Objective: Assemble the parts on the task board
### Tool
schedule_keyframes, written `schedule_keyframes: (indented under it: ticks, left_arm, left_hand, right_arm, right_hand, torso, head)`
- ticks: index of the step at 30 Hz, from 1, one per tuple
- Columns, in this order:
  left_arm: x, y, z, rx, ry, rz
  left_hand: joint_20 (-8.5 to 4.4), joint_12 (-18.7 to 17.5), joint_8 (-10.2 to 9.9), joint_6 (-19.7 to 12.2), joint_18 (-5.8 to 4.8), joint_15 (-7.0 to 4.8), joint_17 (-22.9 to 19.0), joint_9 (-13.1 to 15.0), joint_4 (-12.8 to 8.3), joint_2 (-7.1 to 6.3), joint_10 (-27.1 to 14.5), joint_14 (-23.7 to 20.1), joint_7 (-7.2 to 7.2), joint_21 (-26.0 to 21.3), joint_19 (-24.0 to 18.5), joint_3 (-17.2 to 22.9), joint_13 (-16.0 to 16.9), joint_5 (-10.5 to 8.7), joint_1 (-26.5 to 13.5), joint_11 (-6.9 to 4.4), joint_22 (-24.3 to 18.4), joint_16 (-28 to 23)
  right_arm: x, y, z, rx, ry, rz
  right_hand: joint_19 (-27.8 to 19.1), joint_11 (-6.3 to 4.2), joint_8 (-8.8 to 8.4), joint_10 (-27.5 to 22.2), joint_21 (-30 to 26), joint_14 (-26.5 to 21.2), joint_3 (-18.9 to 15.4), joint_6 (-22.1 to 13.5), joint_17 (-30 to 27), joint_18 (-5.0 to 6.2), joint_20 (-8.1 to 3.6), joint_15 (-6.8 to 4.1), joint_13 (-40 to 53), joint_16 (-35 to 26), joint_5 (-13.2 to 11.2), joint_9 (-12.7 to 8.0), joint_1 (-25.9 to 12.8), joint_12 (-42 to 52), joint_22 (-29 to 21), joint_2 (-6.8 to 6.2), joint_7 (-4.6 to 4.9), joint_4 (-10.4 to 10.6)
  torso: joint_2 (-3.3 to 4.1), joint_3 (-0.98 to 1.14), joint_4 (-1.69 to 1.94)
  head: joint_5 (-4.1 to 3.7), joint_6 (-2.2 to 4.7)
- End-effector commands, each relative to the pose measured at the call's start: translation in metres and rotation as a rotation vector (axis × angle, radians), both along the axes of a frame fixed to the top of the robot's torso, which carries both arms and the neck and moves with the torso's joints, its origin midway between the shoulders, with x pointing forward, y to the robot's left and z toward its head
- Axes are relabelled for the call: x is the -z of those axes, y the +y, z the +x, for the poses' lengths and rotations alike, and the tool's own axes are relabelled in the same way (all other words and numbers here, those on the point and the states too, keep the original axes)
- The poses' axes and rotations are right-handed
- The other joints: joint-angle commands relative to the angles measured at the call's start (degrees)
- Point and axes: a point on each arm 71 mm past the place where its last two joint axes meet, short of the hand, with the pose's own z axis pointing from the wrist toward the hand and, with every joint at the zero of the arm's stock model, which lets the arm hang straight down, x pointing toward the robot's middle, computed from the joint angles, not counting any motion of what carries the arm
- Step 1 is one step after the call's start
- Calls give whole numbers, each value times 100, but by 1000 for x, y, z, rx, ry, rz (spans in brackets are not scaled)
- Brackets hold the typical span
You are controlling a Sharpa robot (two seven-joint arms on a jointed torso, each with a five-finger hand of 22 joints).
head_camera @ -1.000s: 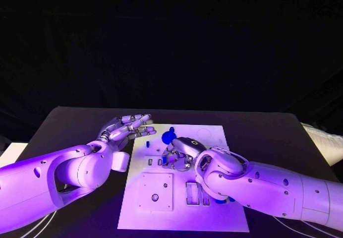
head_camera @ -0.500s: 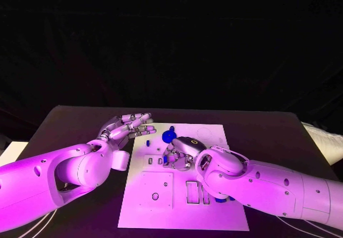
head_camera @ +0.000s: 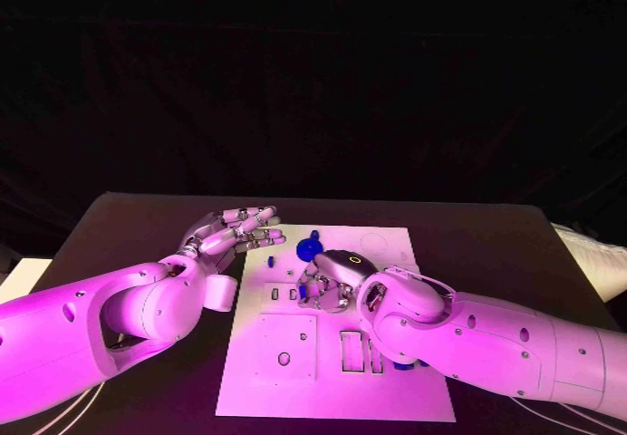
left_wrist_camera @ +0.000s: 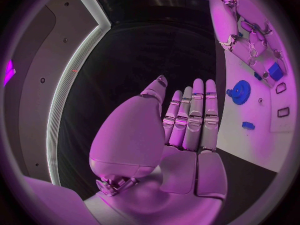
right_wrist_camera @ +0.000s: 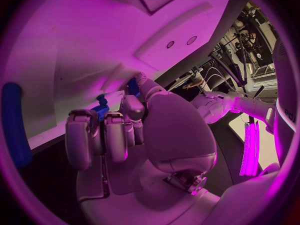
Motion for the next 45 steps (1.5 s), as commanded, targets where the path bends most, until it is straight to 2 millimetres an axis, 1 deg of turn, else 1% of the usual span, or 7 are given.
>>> schedule_keyframes:
  ticks: [1,19,29,31,34,37,45]
  left_arm:
    - [-1,-2,-1,20,-7,-13]
    - [1,-1,1,25,10,-8]
    - [12,0,4,118,57,187]
    - [16,1,5,154,73,282]
    - [22,2,5,198,96,406]
    - [27,3,5,246,131,533]
    - [26,1,11,368,212,952]
  left_hand:
    - [11,-35,-13,15,29,26,5,-3,-42,61,8,24,2,-27,37,1,-6,-33,6,4,-5,-18]
    - [-61,-35,-36,26,39,-52,103,-2,-97,88,13,314,-23,53,265,-25,-6,-35,-7,-31,20,84]
    - [-641,409,57,372,44,-630,1689,31,11,115,1177,2072,-352,1181,1833,-105,204,-48,-242,-500,553,2137]
    - [-983,874,144,599,-99,-861,5541,69,152,83,1617,2221,-607,2525,2678,-149,602,-1,-361,-781,1608,6191]
    - [-1039,1847,297,794,-449,-922,7601,150,306,80,2010,2362,-684,4774,2919,-269,1377,-45,-569,-853,4424,7736]
    - [-1129,4383,591,870,-559,-956,8204,373,451,140,1801,2456,-831,5826,2905,-352,3874,-20,-673,-1003,5657,8123]
    - [-1086,6414,1621,866,-668,-1059,8204,1261,807,257,1764,2456,-970,6609,2849,-841,5991,-120,-1278,-1051,6690,8123]
  right_arm:
    - [9,-3,-1,20,24,-42]
    - [-9,0,-9,-35,-94,148]
    - [-34,-17,-17,-182,-80,337]
    - [-43,-30,-15,-184,-22,385]
    - [-55,-51,-8,-148,50,442]
    - [-66,-73,-1,-93,90,485]
    - [-88,-130,17,66,100,547]
  right_hand:
    - [10,2,-14,-61,-24,485,-107,-114,996,7,64,62,-72,-31,-34,-34,-77,-94,259,-66,19,57]
    - [-26,64,9,-247,-69,480,-794,-421,980,22,120,117,-337,-52,137,-95,74,-330,191,-176,80,491]
    - [-28,68,11,-224,-72,492,-842,-437,1036,23,125,121,-283,-20,252,-95,246,-194,190,-99,87,541]
    - [-109,77,8,-292,-153,464,-865,-456,932,56,130,129,-351,-87,321,-96,304,-284,32,-63,98,542]
    - [-143,82,11,-317,-189,455,-875,-469,909,70,136,134,-364,-104,406,-95,362,-286,-33,-7,104,538]
    - [-139,79,20,-285,-188,459,-877,-458,923,69,136,132,-327,-97,447,-92,388,-210,-25,40,101,537]
    - [-126,68,37,-219,-182,472,-897,-426,966,66,130,123,-267,-71,534,-85,410,-84,-11,102,91,538]
  torso:
    - [2,-1,-2]
    - [-4,8,-1]
    - [-52,24,-23]
    - [-99,39,-32]
    - [-155,52,-39]
    - [-212,66,-62]
    - [-328,107,-118]
  head:
    - [-1,0]
    - [-3,8]
    - [36,33]
    - [45,20]
    - [72,0]
    - [104,-31]
    - [199,-69]
